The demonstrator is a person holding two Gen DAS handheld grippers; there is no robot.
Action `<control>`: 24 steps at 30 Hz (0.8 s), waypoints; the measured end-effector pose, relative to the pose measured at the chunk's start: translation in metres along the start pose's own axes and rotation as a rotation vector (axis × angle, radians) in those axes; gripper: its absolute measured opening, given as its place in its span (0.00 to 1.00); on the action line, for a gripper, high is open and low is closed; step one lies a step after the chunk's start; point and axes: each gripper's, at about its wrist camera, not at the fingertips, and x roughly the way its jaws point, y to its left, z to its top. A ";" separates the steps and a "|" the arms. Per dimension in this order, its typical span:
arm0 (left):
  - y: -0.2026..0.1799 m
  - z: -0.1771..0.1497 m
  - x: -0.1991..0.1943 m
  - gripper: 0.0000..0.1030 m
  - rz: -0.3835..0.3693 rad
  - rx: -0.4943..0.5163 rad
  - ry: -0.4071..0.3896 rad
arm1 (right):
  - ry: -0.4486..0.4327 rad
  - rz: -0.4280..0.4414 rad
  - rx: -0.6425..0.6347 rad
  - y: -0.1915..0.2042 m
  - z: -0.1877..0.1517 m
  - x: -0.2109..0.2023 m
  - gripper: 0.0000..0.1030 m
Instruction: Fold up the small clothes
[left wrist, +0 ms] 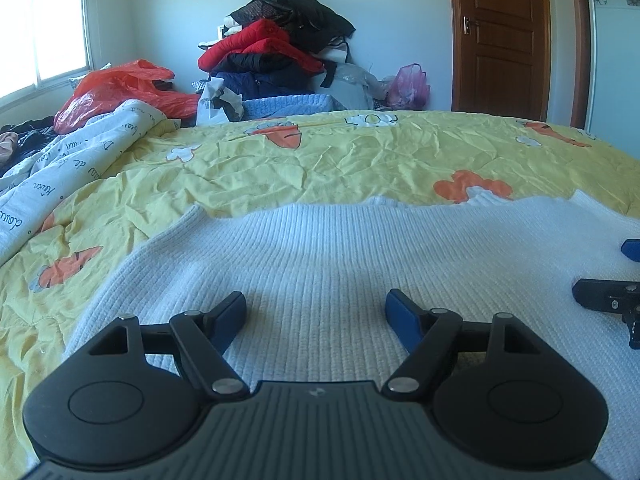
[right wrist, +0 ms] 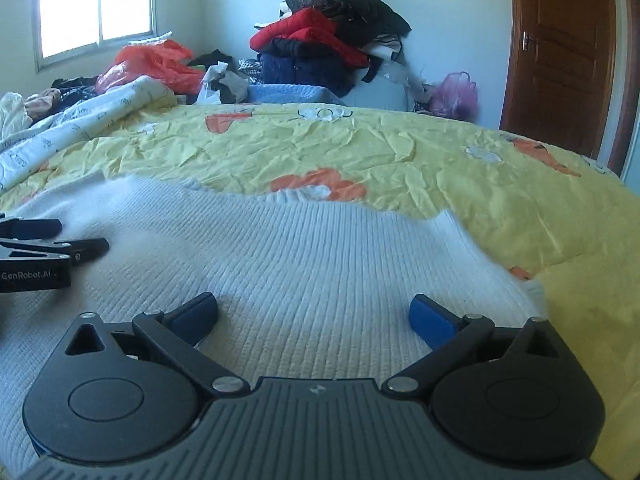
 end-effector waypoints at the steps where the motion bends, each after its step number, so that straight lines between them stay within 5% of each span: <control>1: 0.000 0.000 0.000 0.75 -0.002 -0.002 0.000 | -0.002 0.003 0.005 -0.001 0.000 0.000 0.99; 5: 0.008 -0.004 -0.022 0.75 0.031 -0.073 -0.017 | -0.020 0.007 0.025 -0.004 -0.001 -0.002 0.99; 11: 0.053 -0.063 -0.098 0.75 -0.009 -0.372 -0.060 | -0.039 0.007 0.051 -0.006 -0.005 -0.009 0.98; 16: 0.057 -0.093 -0.142 0.78 0.006 -0.425 -0.128 | -0.049 0.011 0.061 -0.007 -0.006 -0.010 0.98; 22: 0.066 -0.098 -0.126 0.83 -0.004 -0.555 0.007 | -0.055 0.022 0.074 -0.010 -0.007 -0.012 0.98; 24: 0.073 -0.095 -0.122 0.84 -0.008 -0.615 -0.002 | -0.058 0.024 0.078 -0.010 -0.007 -0.013 0.98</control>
